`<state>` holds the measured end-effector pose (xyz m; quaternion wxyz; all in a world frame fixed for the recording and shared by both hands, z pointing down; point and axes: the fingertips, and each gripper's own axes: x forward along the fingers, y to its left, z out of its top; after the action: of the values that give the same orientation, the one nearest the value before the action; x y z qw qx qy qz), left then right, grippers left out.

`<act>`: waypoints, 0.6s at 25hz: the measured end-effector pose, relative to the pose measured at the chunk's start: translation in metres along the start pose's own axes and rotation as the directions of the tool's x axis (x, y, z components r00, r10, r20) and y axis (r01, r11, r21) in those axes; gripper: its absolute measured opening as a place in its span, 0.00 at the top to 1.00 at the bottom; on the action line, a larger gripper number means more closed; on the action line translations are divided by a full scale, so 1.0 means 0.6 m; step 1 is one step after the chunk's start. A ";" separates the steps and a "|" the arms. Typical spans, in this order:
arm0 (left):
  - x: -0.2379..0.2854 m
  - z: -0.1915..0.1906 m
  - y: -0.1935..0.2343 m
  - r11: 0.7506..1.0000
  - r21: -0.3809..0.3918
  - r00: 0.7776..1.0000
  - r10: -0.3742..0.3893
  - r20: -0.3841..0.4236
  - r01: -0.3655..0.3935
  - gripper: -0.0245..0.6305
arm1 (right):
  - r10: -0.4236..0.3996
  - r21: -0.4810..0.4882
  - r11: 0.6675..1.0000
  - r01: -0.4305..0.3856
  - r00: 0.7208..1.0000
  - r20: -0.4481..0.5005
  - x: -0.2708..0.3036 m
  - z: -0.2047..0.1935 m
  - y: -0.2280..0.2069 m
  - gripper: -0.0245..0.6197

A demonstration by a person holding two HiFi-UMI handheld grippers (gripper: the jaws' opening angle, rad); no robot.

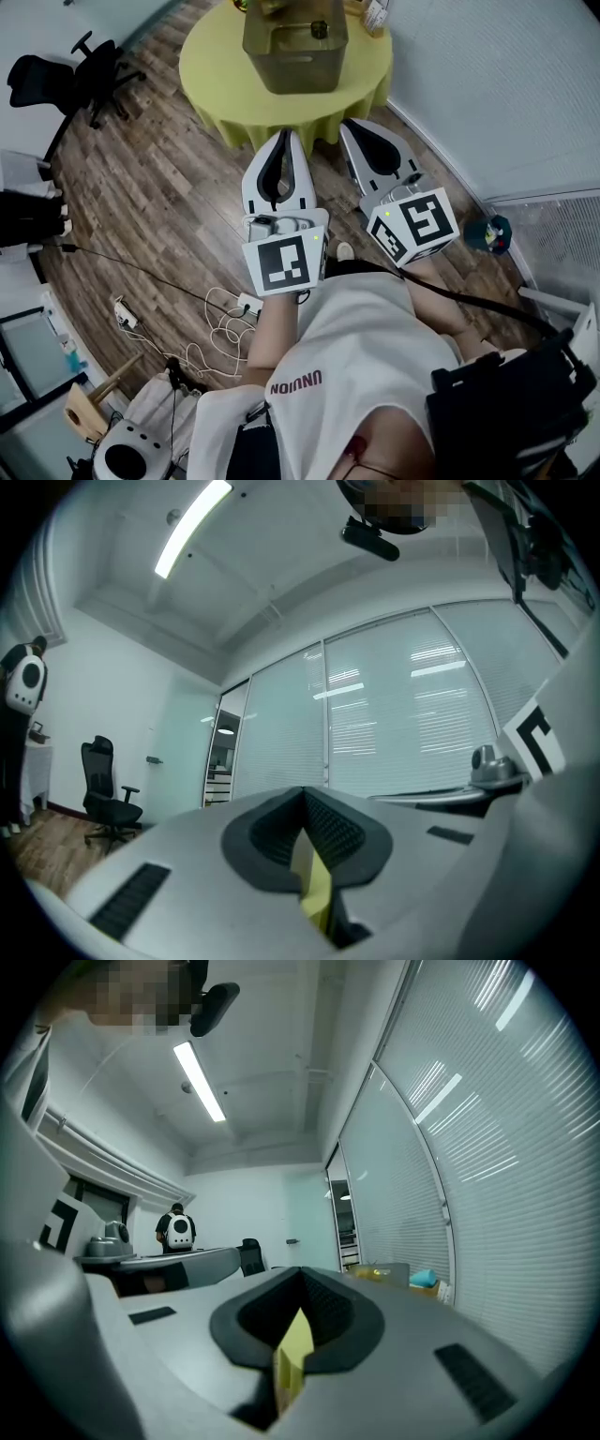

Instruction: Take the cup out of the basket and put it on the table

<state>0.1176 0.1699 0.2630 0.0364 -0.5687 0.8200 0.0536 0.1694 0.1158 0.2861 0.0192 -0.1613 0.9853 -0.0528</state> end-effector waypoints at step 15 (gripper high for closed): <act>0.034 0.043 0.059 0.994 0.089 0.994 -0.077 0.083 0.069 0.94 | -0.067 -0.079 0.994 0.069 0.997 0.027 0.057 0.013 0.005 0.93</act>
<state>0.0772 0.1667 0.2364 0.0981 -0.5933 0.7979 0.0417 0.1363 0.1072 0.2772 0.0229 -0.1960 0.9803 -0.0119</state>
